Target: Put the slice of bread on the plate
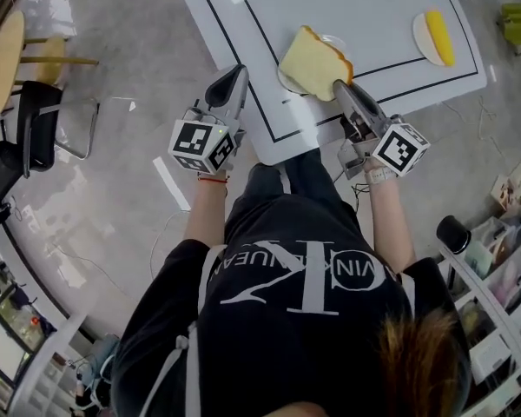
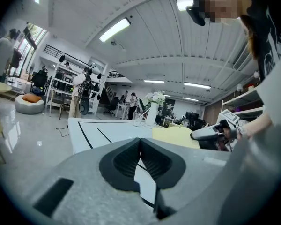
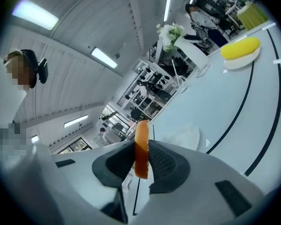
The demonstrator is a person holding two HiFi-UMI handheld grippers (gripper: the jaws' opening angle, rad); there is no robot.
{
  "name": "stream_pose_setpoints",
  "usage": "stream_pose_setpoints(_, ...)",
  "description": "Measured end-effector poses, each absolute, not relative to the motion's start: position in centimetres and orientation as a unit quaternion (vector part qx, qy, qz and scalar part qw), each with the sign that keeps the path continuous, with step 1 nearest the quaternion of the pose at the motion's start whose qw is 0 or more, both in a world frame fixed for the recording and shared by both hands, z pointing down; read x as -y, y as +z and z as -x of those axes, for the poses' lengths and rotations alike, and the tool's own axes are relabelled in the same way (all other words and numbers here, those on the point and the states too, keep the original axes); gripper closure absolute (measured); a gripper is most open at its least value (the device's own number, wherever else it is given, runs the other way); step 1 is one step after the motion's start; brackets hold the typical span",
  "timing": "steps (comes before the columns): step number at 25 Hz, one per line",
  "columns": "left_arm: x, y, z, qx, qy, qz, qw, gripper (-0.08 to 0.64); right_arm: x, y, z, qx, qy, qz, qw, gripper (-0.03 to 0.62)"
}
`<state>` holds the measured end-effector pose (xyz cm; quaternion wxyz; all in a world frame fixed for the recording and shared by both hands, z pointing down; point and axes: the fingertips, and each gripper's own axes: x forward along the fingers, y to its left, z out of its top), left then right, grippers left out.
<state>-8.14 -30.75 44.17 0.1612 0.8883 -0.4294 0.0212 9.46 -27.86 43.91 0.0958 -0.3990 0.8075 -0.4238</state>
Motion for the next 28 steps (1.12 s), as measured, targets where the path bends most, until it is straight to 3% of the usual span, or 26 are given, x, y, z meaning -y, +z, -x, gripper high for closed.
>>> stream_pose_setpoints(9, 31.1, 44.2, 10.3, 0.472, 0.023, -0.865, 0.166, 0.558, 30.5, 45.3, -7.1, -0.794, -0.500, 0.333, 0.086, 0.503)
stream_pose_setpoints(15, 30.8, 44.3, 11.4, 0.488, 0.021, -0.856, 0.170, 0.558, 30.7, 47.6, -8.6, -0.759, -0.529, 0.377, 0.048, 0.500)
stream_pose_setpoints(28, 31.6, 43.4, 10.6, 0.481, 0.008, -0.861, 0.166, 0.558, 30.7, 49.3, -9.7, -0.754, -0.513, 0.410, -0.021, 0.466)
